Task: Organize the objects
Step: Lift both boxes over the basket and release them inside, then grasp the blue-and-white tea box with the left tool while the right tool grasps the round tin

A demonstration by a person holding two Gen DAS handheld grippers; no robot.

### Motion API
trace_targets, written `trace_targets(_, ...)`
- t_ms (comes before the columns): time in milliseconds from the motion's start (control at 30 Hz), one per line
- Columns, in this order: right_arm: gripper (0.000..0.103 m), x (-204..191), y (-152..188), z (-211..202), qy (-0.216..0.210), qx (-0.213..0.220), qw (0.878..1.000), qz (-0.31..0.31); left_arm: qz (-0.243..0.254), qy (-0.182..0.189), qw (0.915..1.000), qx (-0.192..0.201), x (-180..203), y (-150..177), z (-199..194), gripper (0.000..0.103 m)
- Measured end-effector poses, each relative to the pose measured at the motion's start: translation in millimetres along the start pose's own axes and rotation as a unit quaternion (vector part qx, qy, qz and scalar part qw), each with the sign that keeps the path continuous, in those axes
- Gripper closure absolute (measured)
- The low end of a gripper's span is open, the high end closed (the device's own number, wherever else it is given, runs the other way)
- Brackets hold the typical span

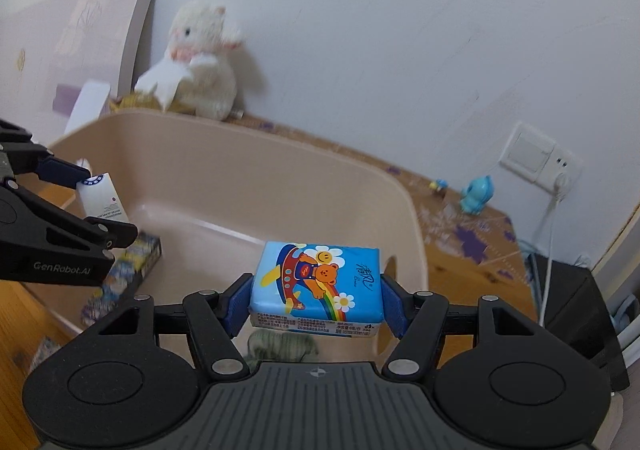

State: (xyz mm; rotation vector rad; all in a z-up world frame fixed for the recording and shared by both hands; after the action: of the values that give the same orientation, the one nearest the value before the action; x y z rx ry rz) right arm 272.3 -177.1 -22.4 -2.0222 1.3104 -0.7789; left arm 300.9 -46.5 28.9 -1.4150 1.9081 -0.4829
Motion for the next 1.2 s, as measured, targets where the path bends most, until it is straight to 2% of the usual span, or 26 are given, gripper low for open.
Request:
trace_targets(67, 0.03, 0.5, 1.7, -0.6, 0.001, 0.003, 1.0, 0.006, -0.004, 0.002, 1.0, 0.006, -2.3, 0.4, -5.1, 0.034)
trace_targets(133, 0.024, 1.5, 0.4, -5.4, 0.007, 0.011, 1.0, 0.003, -0.016, -0.004, 0.9998, 0.014, -7.5, -1.4, -12.3, 0.019)
trace_targets(267, 0.001, 5.6, -4.7, -25.9, 0.012, 0.039, 0.999, -0.001, -0.037, -0.005, 0.9988, 0.033, -20.0, -4.7, -32.1, 0.011)
trace_targets(300, 0.0, 7.6, -5.8, -32.5, 0.014, 0.046, 0.999, 0.0, -0.043, -0.005, 0.9985, 0.034, -22.5, -4.8, -36.6, 0.011)
trace_targets(500, 0.0, 22.5, -6.8, -70.8, 0.012, 0.074, 0.997, 0.031, -0.053, -0.017, 0.9973, 0.048, -33.6, 2.9, -67.3, 0.008)
trace_targets(600, 0.0, 27.8, -1.2, -86.7, 0.011, 0.075, 0.996, 0.036, -0.058, -0.014, 0.9969, 0.051, -37.5, 13.7, -82.8, 0.006)
trace_targets(767, 0.0, 26.8, 19.4, -105.8, 0.007, 0.068, 0.997, 0.028, -0.046, -0.039, 0.9968, 0.053, -39.4, 36.3, -98.5, 0.005)
trace_targets(1000, 0.0, 12.4, 57.4, -106.3, -0.004, 0.034, 0.999, 0.005, -0.049, -0.027, 0.9975, 0.043, -28.9, 75.6, -107.3, 0.005)
trace_targets(1200, 0.0, 6.1, 84.5, -93.5, -0.008, 0.008, 1.0, -0.009, -0.039, -0.021, 0.9987, 0.024, -5.6, 103.4, -90.3, 0.005)
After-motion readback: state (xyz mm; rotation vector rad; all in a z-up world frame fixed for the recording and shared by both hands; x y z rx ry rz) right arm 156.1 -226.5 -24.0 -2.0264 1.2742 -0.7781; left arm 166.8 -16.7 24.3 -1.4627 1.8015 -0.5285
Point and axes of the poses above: each gripper's, at about its wrist camera, not at the fingertips, and z roughly the way its jaws point, x to its right, y to its underside, the point moved 5 cm from there along z, roughly the way its jaws point, and after that the axes turned 5 degrees about -y, right-handed, at the moved point
